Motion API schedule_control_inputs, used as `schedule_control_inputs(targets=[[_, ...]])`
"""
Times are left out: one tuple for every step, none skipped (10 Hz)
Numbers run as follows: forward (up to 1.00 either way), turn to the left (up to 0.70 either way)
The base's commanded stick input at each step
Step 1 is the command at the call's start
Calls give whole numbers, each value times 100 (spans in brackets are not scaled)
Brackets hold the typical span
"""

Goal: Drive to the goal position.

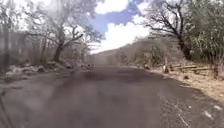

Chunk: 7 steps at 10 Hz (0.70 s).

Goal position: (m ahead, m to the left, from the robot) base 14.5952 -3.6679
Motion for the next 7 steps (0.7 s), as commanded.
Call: schedule_control_inputs(targets=[[70, 0], [70, 0], [70, 0], [70, 0], [70, 0], [70, 0], [70, 0]])
